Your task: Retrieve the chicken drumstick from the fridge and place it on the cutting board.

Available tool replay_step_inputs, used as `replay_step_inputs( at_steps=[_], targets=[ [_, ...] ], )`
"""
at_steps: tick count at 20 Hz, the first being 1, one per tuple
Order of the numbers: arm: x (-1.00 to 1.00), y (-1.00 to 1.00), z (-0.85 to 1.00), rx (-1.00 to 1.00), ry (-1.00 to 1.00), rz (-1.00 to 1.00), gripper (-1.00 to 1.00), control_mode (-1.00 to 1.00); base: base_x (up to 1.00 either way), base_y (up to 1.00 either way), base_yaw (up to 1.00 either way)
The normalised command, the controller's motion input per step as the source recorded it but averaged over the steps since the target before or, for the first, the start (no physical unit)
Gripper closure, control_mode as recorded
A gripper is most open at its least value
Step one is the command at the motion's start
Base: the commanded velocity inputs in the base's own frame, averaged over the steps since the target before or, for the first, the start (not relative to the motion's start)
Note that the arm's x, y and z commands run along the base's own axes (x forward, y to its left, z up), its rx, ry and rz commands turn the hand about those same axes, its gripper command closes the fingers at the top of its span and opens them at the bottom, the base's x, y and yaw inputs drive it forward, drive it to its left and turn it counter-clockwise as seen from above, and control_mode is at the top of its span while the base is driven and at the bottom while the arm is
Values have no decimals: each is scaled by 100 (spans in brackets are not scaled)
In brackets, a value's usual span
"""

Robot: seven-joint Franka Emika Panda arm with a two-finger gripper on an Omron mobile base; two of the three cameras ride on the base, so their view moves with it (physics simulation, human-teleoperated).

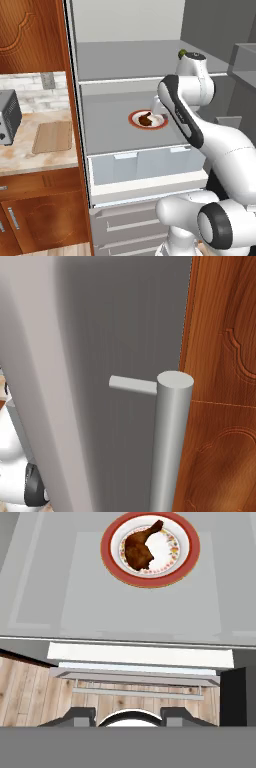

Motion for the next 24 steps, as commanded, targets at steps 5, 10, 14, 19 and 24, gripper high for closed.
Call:
replay_step_inputs(
  at_steps=[5, 10, 14, 19, 24],
  targets=[
    [21, 0, -24, -3, -5, 0, -100, -100, 0, 0, 0],
    [38, 0, -45, -4, -8, 0, -100, -100, 0, 0, 0],
    [56, 0, -27, 0, -5, 0, -100, -100, 0, 0, 0],
    [60, 0, -16, 0, -1, 0, -100, -100, 0, 0, 0],
    [51, 0, -14, 0, 0, 0, -100, -100, 0, 0, 0]
  ],
)
